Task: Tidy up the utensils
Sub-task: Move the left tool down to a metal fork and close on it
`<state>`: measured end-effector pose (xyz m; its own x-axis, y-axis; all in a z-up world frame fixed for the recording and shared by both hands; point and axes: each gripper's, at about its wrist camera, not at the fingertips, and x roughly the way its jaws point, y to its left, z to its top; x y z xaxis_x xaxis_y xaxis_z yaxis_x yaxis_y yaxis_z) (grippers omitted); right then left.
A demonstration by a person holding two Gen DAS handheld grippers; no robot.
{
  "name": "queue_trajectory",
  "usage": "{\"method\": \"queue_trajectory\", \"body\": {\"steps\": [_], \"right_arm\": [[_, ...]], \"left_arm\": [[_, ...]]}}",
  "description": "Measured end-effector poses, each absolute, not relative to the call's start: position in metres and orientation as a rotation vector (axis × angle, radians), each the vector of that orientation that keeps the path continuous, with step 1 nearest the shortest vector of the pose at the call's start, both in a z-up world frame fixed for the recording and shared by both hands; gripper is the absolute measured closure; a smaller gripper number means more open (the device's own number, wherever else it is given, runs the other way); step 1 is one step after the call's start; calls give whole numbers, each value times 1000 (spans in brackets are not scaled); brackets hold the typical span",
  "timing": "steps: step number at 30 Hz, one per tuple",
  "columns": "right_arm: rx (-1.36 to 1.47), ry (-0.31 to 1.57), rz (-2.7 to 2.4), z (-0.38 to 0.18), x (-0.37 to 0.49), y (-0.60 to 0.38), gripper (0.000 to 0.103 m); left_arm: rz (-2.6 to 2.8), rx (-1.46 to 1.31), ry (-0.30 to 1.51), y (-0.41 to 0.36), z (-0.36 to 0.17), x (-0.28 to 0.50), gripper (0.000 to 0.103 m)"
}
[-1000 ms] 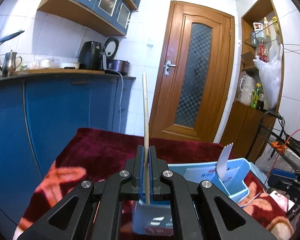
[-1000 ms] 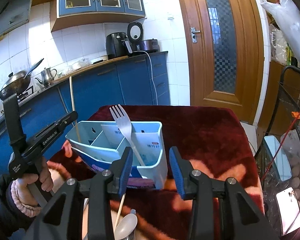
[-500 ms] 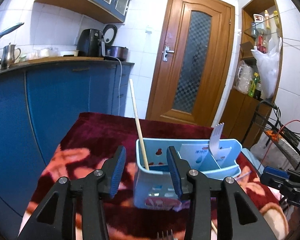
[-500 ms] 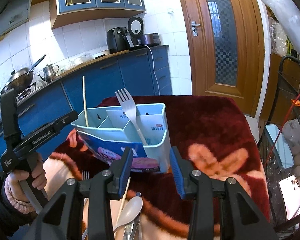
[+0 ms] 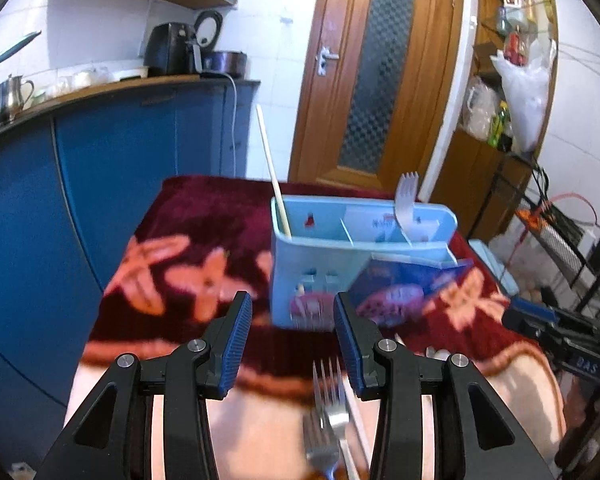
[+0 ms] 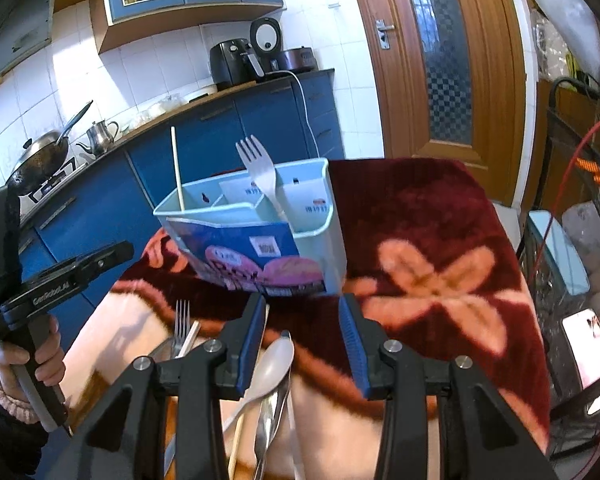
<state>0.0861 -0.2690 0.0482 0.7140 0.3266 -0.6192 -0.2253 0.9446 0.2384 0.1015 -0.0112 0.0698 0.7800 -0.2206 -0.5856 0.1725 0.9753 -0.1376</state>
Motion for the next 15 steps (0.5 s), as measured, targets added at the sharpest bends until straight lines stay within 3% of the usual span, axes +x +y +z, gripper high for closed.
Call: {"method": "queue_trajectory", "body": {"steps": [15], "right_arm": [[154,833,285,22,64,-265,60]], "left_arm": [[-248,-55,845,-13,24,74,59]]}}
